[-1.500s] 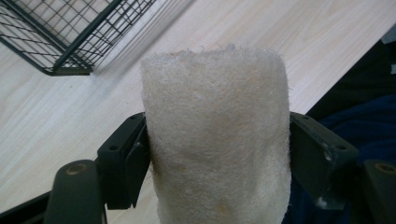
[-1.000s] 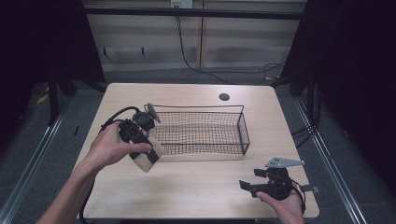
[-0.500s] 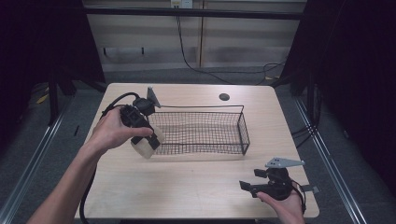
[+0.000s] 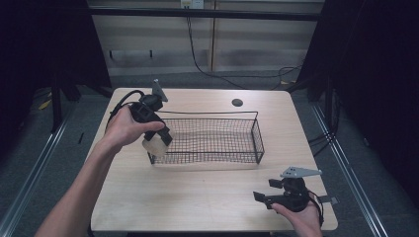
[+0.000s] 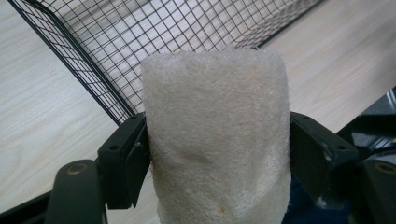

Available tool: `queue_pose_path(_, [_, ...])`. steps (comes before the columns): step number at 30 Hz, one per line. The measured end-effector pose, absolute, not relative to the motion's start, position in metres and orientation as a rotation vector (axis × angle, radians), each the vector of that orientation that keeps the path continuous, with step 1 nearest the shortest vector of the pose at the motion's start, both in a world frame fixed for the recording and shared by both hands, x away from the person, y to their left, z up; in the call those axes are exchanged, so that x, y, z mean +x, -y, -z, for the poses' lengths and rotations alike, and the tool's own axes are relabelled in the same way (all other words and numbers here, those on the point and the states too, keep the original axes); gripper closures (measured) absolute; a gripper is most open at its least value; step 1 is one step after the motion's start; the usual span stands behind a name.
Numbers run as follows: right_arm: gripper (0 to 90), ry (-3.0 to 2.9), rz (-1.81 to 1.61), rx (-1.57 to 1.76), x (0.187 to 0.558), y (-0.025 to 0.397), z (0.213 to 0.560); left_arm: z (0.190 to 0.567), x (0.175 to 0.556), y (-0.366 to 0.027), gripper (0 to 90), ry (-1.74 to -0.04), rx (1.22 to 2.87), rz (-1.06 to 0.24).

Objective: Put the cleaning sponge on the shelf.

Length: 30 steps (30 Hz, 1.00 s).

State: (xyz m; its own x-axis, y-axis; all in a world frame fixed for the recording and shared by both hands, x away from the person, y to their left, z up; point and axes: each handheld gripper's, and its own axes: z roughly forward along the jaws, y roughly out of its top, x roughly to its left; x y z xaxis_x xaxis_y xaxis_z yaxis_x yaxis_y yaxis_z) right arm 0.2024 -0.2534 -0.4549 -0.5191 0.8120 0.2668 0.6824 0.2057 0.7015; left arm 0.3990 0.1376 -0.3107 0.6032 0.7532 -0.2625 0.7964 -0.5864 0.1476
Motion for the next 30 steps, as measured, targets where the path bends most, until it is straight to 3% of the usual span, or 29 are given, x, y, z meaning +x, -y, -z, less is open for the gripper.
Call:
queue_pose_path(14, [18.3,-2.315,-1.2,1.455,0.203,0.253,0.455,0.31,0.415,-0.131,27.0,-1.494,2.43,0.246])
queue_pose_path(23, [18.3,-2.319,-1.2,1.451,0.203,0.253,0.456,0.322,0.422,-0.123,27.0,-1.569,2.41,0.279])
queue_pose_path(30, [18.2,-2.32,-1.2,1.456,0.203,0.254,0.455,0.332,0.428,-0.12,27.0,-1.634,2.413,0.229])
